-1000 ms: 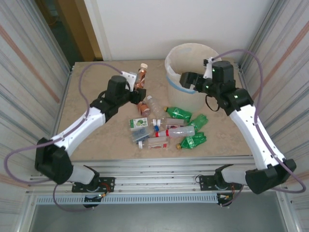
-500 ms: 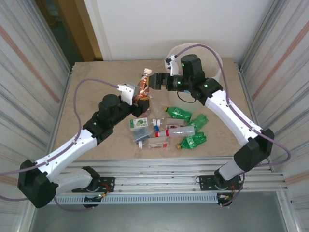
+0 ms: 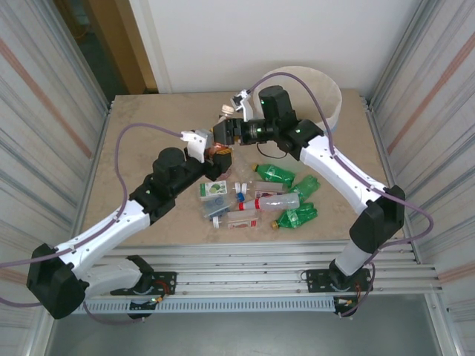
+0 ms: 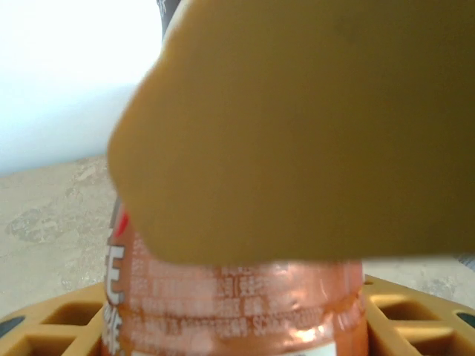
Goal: Put the plastic bottles in the bin
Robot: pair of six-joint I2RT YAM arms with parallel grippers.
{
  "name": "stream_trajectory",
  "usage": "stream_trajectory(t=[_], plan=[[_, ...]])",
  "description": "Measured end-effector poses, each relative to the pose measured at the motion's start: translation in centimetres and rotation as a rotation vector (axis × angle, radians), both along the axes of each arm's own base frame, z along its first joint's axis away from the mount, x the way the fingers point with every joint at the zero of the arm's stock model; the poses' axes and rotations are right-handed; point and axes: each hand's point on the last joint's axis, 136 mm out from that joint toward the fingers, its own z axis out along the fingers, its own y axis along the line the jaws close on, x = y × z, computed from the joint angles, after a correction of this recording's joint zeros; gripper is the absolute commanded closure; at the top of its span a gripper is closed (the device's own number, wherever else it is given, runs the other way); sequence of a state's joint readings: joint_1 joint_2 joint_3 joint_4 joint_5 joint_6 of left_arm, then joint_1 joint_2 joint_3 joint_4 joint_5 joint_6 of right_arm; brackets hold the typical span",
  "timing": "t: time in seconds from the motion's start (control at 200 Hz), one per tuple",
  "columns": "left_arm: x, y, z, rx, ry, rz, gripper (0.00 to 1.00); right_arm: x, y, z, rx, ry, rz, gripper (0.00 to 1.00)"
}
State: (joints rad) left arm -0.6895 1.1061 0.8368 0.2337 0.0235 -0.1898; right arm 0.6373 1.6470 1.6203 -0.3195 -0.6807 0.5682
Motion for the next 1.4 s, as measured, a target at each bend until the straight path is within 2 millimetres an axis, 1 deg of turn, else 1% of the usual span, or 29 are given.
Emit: stream_trajectory(t=[0.07, 0.145, 0.26, 0.346, 0.371, 0.406, 0.516, 0.536, 0.666, 0.766, 0.847, 0.942, 1.062, 1.162, 1.227, 1.302, 1.398], plan=[[0.1, 0.1, 0.0, -0.002, 0.001, 0.010, 0.69, 0.0, 0.2, -0.1, 0.000, 0.002, 0.004, 0.37], [0.2, 0.3, 0.0, -0.004, 0.002, 0.020, 0.66, 0.1, 0.2, -0.2, -0.001, 0.003, 0.004, 0.44], [0.3, 0.4, 0.0, -0.006, 0.005, 0.030, 0.59, 0.2, 0.4, -0.2, -0.001, 0.000, 0.006, 0.53], [0.4, 0.5, 0.0, -0.008, 0.008, 0.035, 0.54, 0.3, 0.4, -0.2, -0.002, 0.001, 0.004, 0.57], [0.4, 0.5, 0.0, -0.009, 0.008, 0.035, 0.50, 0.3, 0.4, -0.2, -0.002, 0.000, 0.004, 0.58], [0.4, 0.5, 0.0, -0.010, 0.009, 0.036, 0.42, 0.3, 0.4, -0.2, -0.003, -0.001, 0.003, 0.59], [0.4, 0.5, 0.0, -0.012, 0.010, 0.038, 0.07, 0.3, 0.4, -0.2, -0.009, -0.001, -0.003, 0.60], [0.3, 0.5, 0.0, -0.013, 0.009, 0.038, 0.02, 0.4, 0.3, -0.2, -0.011, 0.000, -0.006, 0.60], [-0.2, 0.9, 0.8, -0.028, 0.000, 0.035, 0.01, 0.8, -0.1, -0.2, -0.037, -0.016, -0.030, 0.60], [-1.0, 1.5, 2.1, -0.047, -0.023, 0.035, 0.01, 1.5, -1.2, 1.0, -0.044, -0.043, -0.063, 0.60], [-1.7, 2.1, 3.4, -0.072, -0.052, 0.035, 0.01, 2.6, -2.8, 2.5, -0.045, -0.082, -0.110, 0.60], [-2.4, 2.9, 4.1, -0.087, -0.070, 0.042, 0.01, 3.8, -5.1, 4.9, -0.043, -0.142, -0.174, 0.60], [-2.6, 3.7, 4.1, -0.085, -0.070, 0.071, 0.01, 5.3, -8.3, 8.3, -0.042, -0.222, -0.261, 0.60], [-2.6, 4.3, 3.7, -0.076, -0.062, 0.100, 0.01, 7.0, -11.9, 10.7, -0.043, -0.268, -0.359, 0.60], [-2.5, 4.6, 3.3, -0.071, -0.054, 0.116, 0.01, 8.2, -14.5, 11.6, -0.053, -0.282, -0.431, 0.60], [-2.5, 4.9, 2.9, -0.063, -0.044, 0.130, 0.01, 9.5, -17.4, 12.2, -0.075, -0.287, -0.505, 0.60], [-2.4, 5.2, 2.7, -0.058, -0.035, 0.145, 0.01, 11.5, -20.5, 12.2, -0.109, -0.274, -0.590, 0.60]])
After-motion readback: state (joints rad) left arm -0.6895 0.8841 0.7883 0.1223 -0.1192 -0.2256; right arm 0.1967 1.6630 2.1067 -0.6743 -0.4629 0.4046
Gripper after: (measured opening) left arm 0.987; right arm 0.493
